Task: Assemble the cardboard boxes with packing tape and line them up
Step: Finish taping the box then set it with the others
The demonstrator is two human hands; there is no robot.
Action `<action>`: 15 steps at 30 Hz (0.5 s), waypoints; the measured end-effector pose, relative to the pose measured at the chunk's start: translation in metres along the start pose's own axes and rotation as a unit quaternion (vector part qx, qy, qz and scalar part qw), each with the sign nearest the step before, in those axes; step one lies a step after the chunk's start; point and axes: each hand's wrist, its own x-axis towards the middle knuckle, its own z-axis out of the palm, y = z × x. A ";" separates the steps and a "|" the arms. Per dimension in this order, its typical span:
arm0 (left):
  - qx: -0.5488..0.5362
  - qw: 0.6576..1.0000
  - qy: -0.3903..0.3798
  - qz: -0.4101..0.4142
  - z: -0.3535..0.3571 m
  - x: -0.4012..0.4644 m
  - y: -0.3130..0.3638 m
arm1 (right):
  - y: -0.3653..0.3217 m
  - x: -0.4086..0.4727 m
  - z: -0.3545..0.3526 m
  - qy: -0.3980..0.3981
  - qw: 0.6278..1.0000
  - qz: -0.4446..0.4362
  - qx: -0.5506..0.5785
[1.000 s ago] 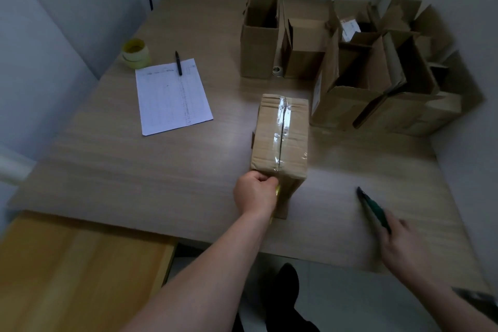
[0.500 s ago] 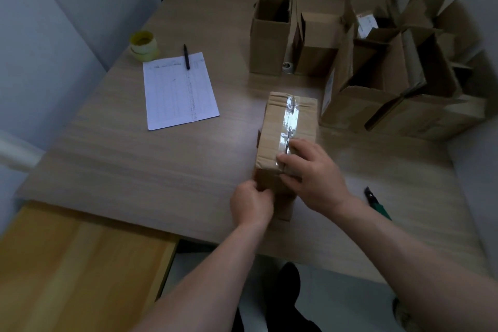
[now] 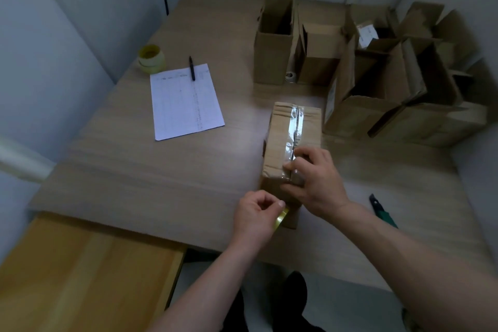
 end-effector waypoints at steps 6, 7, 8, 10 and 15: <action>0.009 1.000 -0.007 0.025 -0.008 -0.010 0.000 | -0.008 0.004 0.001 -0.009 0.998 -0.005 -0.063; 0.009 0.999 -0.003 0.032 -0.010 -0.012 0.001 | -0.009 0.006 -0.001 -0.022 0.998 0.001 -0.063; 0.004 0.999 0.000 0.040 -0.013 -0.013 0.003 | -0.011 0.006 -0.004 -0.033 0.998 0.012 -0.061; -0.014 0.998 0.003 0.056 -0.019 -0.017 0.009 | -0.019 -0.001 -0.016 -0.016 0.998 0.060 -0.019; -0.126 0.991 0.026 0.035 -0.023 -0.019 0.028 | -0.090 -0.068 -0.047 0.113 0.905 0.212 0.351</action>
